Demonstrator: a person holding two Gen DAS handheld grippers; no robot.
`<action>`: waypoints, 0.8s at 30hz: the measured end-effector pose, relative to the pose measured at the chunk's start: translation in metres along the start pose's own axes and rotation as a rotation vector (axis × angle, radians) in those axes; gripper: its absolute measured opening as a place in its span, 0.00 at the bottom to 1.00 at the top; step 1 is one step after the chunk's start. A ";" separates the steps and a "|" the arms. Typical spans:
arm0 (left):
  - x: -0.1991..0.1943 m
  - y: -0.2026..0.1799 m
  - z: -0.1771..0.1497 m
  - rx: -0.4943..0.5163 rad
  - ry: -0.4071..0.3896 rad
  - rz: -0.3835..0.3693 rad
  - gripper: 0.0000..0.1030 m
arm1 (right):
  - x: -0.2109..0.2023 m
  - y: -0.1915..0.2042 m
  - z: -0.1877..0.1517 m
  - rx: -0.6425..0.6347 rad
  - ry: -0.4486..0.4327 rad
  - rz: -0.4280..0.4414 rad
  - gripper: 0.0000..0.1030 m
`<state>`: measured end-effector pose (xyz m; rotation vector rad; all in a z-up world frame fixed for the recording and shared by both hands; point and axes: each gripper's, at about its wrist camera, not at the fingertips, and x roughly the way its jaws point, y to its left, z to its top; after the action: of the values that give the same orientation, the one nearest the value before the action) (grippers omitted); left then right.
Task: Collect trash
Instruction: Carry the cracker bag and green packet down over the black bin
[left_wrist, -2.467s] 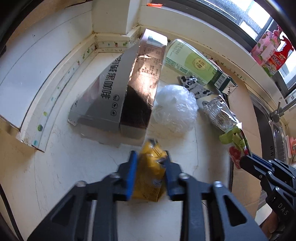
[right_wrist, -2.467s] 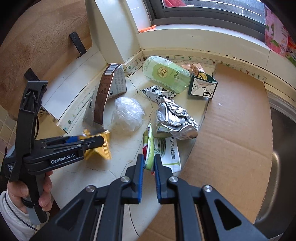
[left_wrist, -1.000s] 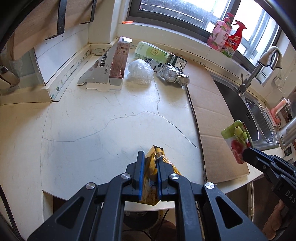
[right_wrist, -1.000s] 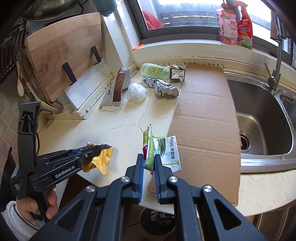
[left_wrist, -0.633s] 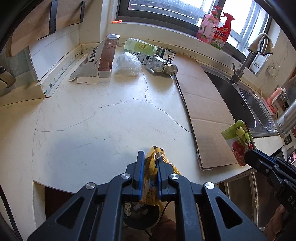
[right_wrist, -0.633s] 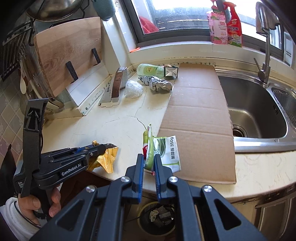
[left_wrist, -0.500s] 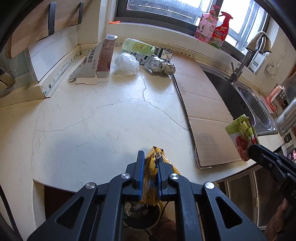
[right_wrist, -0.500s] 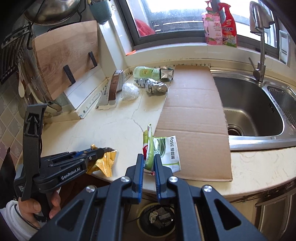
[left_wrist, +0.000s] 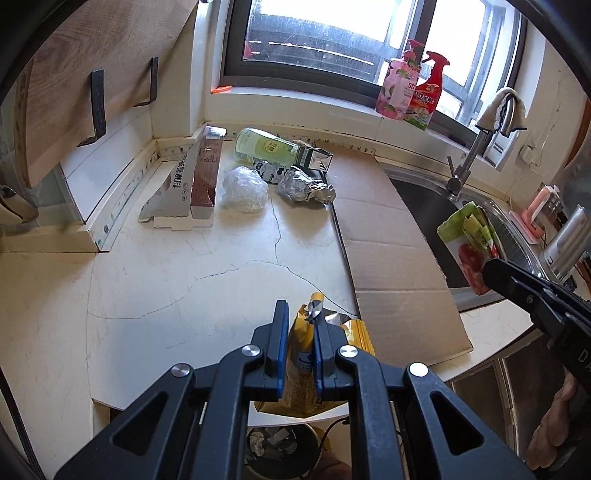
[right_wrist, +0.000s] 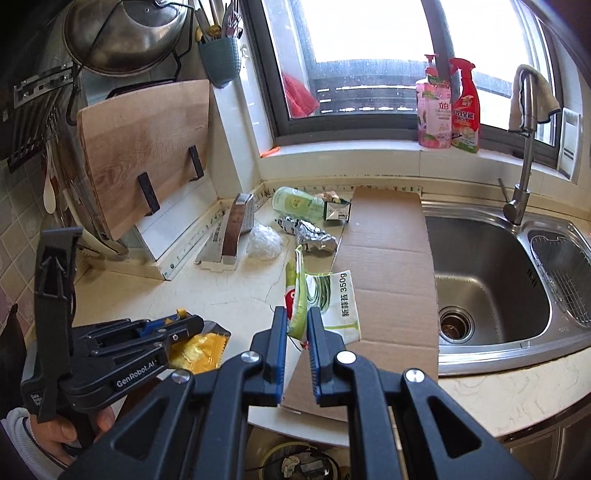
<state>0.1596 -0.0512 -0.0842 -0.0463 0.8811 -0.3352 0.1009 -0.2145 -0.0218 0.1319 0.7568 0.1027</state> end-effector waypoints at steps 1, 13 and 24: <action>0.002 0.000 -0.003 0.002 0.003 0.003 0.09 | 0.003 -0.001 -0.003 0.001 0.009 -0.003 0.10; 0.028 0.019 -0.061 -0.059 0.070 0.002 0.09 | 0.017 -0.007 -0.060 0.030 0.078 -0.003 0.10; 0.021 0.013 -0.121 -0.023 0.098 -0.056 0.08 | -0.004 0.013 -0.138 0.091 0.124 0.004 0.10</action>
<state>0.0824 -0.0338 -0.1794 -0.0764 0.9826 -0.3819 0.0026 -0.1908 -0.1161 0.2154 0.8856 0.0805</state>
